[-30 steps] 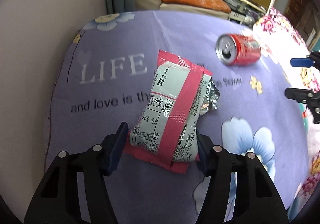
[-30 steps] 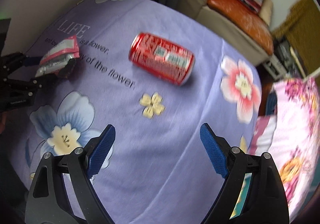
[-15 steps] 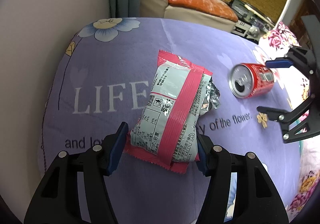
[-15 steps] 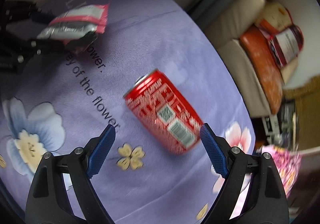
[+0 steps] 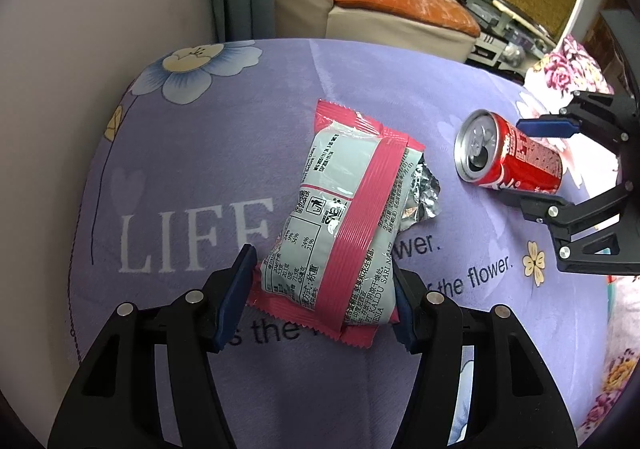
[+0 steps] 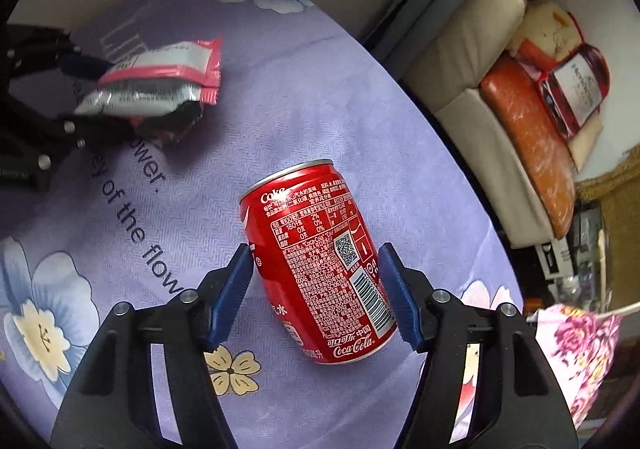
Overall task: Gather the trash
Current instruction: 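Grasp the red Coca-Cola can with right tool while left tool holds the wrapper, then carry the wrapper and can over the teal bin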
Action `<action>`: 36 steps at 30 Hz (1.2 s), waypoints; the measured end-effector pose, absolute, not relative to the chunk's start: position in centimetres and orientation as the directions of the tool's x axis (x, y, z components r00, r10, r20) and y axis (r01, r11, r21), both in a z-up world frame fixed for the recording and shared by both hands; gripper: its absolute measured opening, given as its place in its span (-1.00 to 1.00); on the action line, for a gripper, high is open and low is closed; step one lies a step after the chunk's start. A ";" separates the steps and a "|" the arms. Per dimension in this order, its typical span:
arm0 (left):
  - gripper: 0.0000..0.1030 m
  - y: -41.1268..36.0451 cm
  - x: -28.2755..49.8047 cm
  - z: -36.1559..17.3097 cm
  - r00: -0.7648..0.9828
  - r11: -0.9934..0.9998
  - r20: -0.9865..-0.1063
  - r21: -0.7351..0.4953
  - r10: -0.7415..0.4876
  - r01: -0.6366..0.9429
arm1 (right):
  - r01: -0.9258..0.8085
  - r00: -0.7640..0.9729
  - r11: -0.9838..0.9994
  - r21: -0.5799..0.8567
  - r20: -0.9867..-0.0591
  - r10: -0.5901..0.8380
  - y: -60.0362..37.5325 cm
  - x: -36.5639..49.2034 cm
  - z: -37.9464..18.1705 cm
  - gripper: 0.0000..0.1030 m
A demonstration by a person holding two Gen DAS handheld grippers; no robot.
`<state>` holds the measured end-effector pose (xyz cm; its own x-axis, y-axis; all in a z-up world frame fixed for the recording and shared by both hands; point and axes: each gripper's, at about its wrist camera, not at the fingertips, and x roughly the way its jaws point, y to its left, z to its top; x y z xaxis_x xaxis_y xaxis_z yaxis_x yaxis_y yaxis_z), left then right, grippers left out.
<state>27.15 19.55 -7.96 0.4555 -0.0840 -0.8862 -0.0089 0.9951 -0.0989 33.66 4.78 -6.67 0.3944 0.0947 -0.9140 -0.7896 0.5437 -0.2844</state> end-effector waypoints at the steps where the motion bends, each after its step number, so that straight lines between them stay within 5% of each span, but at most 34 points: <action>1: 0.19 19.5 27.1 -8.0 0.456 0.995 -0.885 -0.104 -0.088 -0.009 | -0.786 0.393 0.552 -0.279 -0.914 0.098 4.8 33.9 -6.9 0.20; 8: 0.19 20.0 26.5 -7.7 0.466 0.992 -0.878 -0.129 -0.107 -0.014 | -0.729 0.384 0.656 -0.196 -0.910 0.155 3.3 34.4 -6.2 -0.01; 18: 0.19 17.3 25.5 -6.8 0.473 0.982 -0.863 -0.186 -0.177 0.029 | -0.554 0.280 0.831 0.050 -0.929 0.242 -1.9 34.0 -3.9 -0.05; 36: 0.19 9.2 19.8 -4.5 0.470 0.969 -0.848 -0.197 -0.245 0.149 | -0.320 0.339 0.910 0.263 -0.865 0.369 -11.4 24.6 -2.5 -0.06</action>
